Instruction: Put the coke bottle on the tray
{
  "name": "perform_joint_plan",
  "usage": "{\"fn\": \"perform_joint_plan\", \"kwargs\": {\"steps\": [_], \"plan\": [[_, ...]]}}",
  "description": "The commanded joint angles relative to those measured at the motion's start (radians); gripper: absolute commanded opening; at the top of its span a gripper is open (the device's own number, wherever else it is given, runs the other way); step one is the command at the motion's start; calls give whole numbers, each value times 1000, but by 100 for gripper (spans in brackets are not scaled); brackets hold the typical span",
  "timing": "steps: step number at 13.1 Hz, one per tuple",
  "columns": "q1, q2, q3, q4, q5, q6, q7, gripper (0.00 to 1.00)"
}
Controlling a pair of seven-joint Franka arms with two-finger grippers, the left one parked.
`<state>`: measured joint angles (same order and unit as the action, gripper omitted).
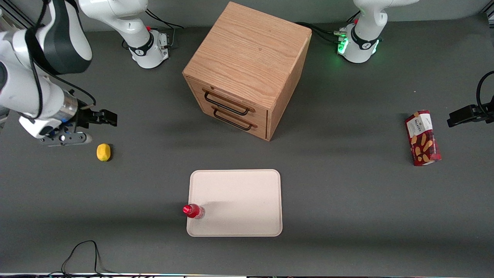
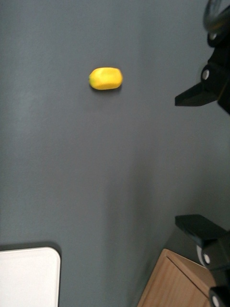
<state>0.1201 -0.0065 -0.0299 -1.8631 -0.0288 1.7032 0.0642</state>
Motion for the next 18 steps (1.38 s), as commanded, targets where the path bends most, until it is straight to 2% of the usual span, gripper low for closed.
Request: {"fn": "perform_joint_plan", "kwargs": {"steps": [1, 3, 18], "plan": [[80, -56, -91, 19, 17, -65, -21, 100], [121, -46, -148, 93, 17, -141, -21, 100], [110, -30, -151, 197, 32, -214, -18, 100]]}}
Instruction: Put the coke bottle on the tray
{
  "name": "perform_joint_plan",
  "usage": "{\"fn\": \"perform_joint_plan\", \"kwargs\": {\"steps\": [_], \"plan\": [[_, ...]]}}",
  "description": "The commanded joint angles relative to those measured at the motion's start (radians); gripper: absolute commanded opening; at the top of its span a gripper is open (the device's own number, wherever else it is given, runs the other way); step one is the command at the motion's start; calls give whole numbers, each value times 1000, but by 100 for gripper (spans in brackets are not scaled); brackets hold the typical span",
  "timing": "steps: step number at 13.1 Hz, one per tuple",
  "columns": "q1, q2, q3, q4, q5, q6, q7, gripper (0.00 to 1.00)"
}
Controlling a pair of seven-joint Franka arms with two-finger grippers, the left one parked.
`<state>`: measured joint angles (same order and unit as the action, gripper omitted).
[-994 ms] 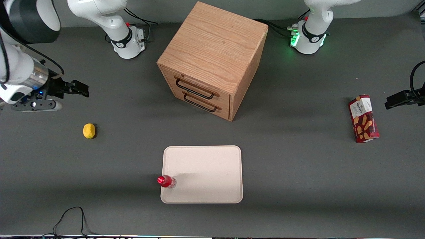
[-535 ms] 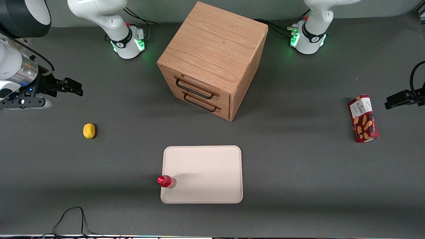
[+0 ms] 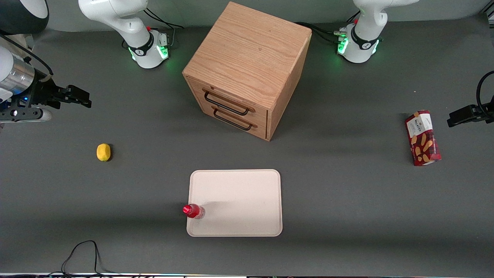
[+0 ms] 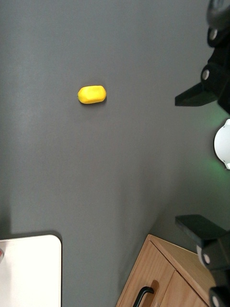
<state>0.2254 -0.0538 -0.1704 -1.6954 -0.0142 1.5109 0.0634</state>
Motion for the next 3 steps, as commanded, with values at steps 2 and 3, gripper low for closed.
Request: {"fn": "perform_joint_plan", "kwargs": {"steps": [2, 3], "plan": [[5, 15, -11, 30, 22, -23, -17, 100], [5, 15, -11, 30, 22, -23, -17, 100]]}}
